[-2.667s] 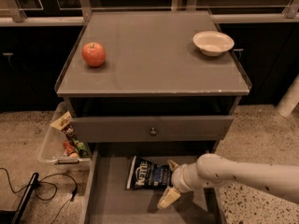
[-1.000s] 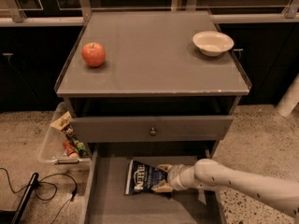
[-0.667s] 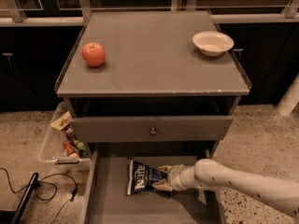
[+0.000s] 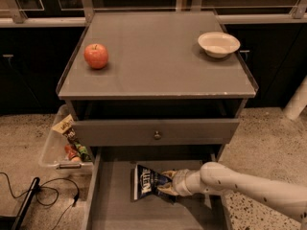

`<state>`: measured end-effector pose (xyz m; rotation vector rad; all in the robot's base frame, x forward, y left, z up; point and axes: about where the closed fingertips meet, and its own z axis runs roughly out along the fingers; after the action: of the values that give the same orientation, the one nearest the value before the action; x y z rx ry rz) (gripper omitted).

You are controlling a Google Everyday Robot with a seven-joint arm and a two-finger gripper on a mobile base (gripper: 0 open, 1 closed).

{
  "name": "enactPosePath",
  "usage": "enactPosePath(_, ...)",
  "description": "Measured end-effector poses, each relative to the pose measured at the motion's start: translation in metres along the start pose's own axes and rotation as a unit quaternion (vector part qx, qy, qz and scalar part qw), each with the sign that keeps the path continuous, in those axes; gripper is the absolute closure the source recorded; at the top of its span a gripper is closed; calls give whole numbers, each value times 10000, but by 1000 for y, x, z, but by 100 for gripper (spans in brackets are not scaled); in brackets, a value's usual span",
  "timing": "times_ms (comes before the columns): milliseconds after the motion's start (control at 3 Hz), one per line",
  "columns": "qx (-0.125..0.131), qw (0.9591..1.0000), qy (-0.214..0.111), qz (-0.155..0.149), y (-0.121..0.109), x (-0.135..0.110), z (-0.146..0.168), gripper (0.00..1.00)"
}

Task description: Pick blue chip bag from middle drawer and place on counter

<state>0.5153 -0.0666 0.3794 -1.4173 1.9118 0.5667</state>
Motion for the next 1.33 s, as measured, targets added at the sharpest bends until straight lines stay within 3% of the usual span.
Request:
enactPosePath(333, -171, 9997, 106, 129, -2, -4, -18, 100)
enactPosePath(1000, -153, 9995, -106, 254, -19, -40, -110, 100)
enactPosePath(1333, 52, 10000, -13, -68, -19, -82, -177, 100)
